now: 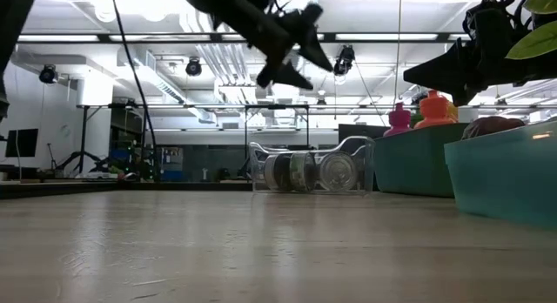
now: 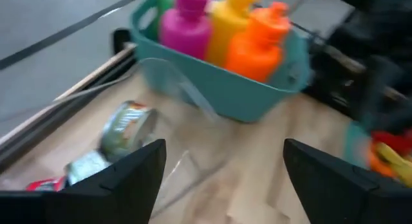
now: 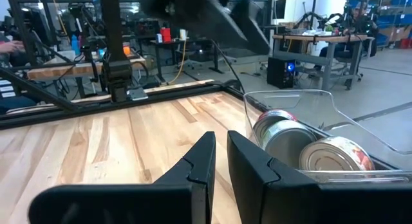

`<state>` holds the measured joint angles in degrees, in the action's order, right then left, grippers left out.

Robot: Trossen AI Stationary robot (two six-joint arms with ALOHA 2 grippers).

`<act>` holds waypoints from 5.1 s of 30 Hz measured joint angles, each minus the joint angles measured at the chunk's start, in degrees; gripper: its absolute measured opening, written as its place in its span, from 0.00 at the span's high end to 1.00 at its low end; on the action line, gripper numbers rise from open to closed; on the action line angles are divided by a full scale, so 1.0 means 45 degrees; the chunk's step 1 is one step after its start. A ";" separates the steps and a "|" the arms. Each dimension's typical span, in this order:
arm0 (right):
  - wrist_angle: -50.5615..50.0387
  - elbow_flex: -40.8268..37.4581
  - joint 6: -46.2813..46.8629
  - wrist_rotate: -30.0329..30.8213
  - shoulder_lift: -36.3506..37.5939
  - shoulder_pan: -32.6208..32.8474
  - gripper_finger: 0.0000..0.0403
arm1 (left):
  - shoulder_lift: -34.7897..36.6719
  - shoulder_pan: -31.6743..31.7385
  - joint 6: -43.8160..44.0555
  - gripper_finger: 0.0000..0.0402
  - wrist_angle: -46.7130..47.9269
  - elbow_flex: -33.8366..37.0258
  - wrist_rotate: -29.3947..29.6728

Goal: Pick & Place Food Item
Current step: Return to Home Position

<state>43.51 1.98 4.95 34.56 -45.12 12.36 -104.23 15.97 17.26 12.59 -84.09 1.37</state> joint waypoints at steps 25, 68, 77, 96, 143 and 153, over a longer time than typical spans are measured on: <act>-0.0003 0.0000 0.0000 0.0002 -0.0005 0.0000 0.91 | 0.1672 -0.7137 -0.3449 0.98 -0.0692 0.0034 0.4005; 0.0005 0.0000 -0.0002 0.0001 -0.0005 0.0001 0.91 | 1.5669 -0.7535 -0.4095 1.00 -1.2884 1.8613 -0.0175; -0.0010 -0.0002 -0.0002 -0.0002 -0.0005 0.0000 0.91 | 1.9067 -0.7524 -0.4018 1.00 -0.8562 1.8633 -0.0117; -0.0005 -0.0003 0.0000 -0.0002 -0.0005 0.0000 0.91 | 2.3166 -0.7514 -0.5407 1.00 -0.4683 1.8646 0.0073; -0.0109 -0.0330 -0.0359 -0.1319 0.0251 -0.0019 0.91 | 2.3112 -0.7524 -0.5455 1.00 -0.3062 1.8656 0.0169; -0.0585 -0.0330 -0.1431 -0.1685 0.1474 0.0000 0.91 | 2.3107 -0.7524 -0.5459 1.00 -0.3062 1.8659 0.0166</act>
<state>40.87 0.49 -1.49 26.98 -38.49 12.36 -0.25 -17.89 -7.31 -1.19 -0.13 2.12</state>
